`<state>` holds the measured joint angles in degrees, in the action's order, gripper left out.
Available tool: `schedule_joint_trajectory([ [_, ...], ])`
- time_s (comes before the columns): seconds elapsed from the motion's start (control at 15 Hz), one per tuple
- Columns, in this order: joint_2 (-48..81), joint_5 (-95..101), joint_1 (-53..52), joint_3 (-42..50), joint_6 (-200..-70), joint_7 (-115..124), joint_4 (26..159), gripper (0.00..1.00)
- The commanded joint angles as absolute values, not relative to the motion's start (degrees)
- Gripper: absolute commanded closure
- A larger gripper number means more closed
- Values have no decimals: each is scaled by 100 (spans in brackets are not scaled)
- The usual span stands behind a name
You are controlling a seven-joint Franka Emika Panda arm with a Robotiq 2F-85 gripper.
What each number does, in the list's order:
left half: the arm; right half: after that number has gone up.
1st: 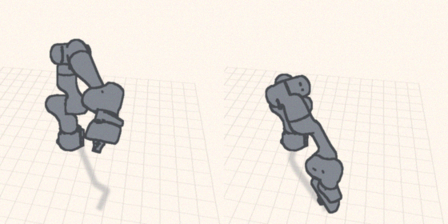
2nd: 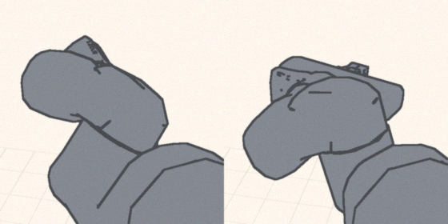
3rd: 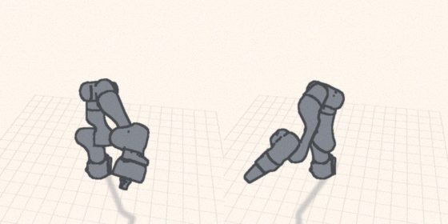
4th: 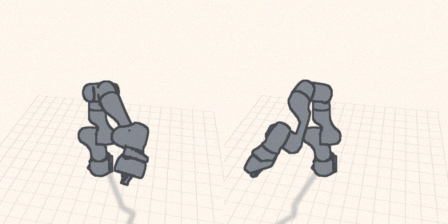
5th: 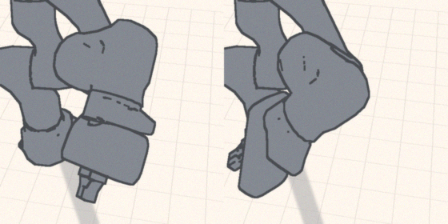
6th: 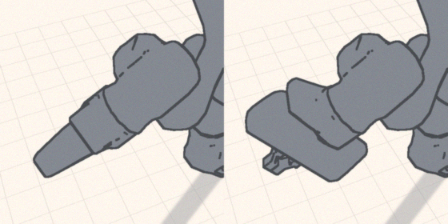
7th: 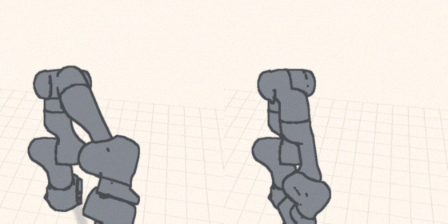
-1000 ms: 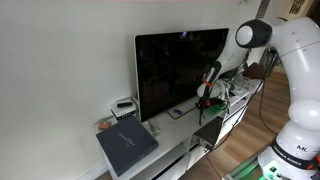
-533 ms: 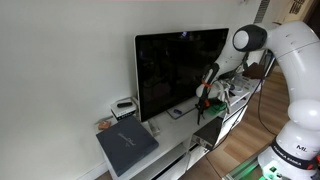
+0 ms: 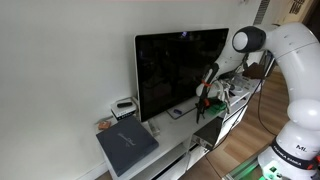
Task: Move the spoon to the right next to the green lunch box
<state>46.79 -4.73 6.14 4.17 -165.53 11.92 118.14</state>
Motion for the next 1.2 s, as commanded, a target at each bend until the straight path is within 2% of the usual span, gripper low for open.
schedule_joint_trajectory([
  [0.0, 4789, -664, 754, 328, -16402, 1024, 11631, 44],
  [0.4, 4378, -762, 872, 171, -16493, 919, 12039, 3],
  [0.47, 4286, -773, 892, 123, -16557, 880, 12147, 0],
  [0.87, 3339, -601, 637, 269, -16845, 721, 13265, 0],
  [1.13, 2460, -285, 547, 381, -17734, 189, 14462, 0],
])
